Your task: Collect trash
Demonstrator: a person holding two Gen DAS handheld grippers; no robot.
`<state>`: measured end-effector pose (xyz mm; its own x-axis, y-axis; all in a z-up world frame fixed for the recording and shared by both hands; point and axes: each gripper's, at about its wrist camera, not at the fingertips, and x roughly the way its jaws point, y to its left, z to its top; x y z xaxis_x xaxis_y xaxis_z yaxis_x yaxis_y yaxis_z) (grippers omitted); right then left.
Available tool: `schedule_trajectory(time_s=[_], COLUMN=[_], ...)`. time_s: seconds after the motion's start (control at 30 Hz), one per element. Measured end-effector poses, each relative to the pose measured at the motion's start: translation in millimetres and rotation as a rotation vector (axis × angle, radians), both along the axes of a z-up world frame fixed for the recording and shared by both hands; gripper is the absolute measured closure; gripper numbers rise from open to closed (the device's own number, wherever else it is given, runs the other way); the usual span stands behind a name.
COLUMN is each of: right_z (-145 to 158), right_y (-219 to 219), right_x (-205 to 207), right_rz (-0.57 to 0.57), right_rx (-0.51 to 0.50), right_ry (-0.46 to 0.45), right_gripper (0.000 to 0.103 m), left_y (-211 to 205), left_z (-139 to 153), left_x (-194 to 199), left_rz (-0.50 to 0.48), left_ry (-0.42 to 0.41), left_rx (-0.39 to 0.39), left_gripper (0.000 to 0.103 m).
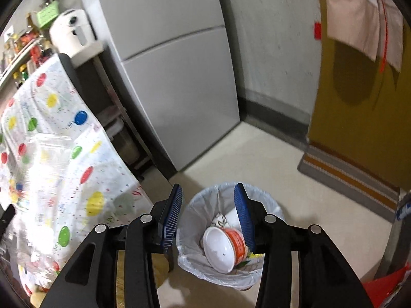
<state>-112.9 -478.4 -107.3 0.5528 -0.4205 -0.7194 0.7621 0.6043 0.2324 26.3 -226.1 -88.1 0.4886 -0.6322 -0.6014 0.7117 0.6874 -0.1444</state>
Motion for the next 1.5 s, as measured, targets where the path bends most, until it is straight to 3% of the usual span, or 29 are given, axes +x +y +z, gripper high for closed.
schedule_trajectory(time_s=[0.3,0.5,0.67,0.77,0.97,1.13,1.2,1.27,1.37,1.5], right_z=[15,-2,-12,-14,-10,-1,2,7,18,33], right_y=[-7,-30,-39,-36,-21,5,16,29,47,63], right_x=[-46,-74,-90,-90,-74,-47,-37,-31,-25,-24], right_rz=[-0.083,-0.152,-0.187,-0.179,-0.123,-0.032,0.0,0.025,0.054,0.087], right_rx=[-0.089,-0.06,-0.037,-0.033,-0.048,-0.06,-0.061,-0.055,-0.064,-0.049], right_ry=[-0.016,-0.003,0.001,0.005,0.022,0.036,0.054,0.062,0.07,0.082], right_gripper=[0.056,0.056,0.056,0.056,0.054,0.044,0.043,0.036,0.017,0.011], left_y=[-110,-179,-210,-215,-171,-122,-111,-97,-77,-63], left_z=[-54,-99,-121,-137,-116,-79,-64,-51,-29,-5], left_x=[-51,-62,-69,-65,-39,-23,-19,-17,-16,-20], left_rz=[-0.277,-0.374,-0.448,-0.43,-0.293,-0.163,-0.121,-0.102,-0.091,-0.064], left_ry=[0.038,0.115,0.148,0.119,0.126,0.053,0.057,0.066,0.07,0.047], left_rx=[0.139,0.241,0.288,0.347,0.295,0.299,0.301,0.291,0.276,0.29], left_gripper=[0.1,0.1,0.097,0.043,0.04,0.025,0.013,0.007,0.007,0.007])
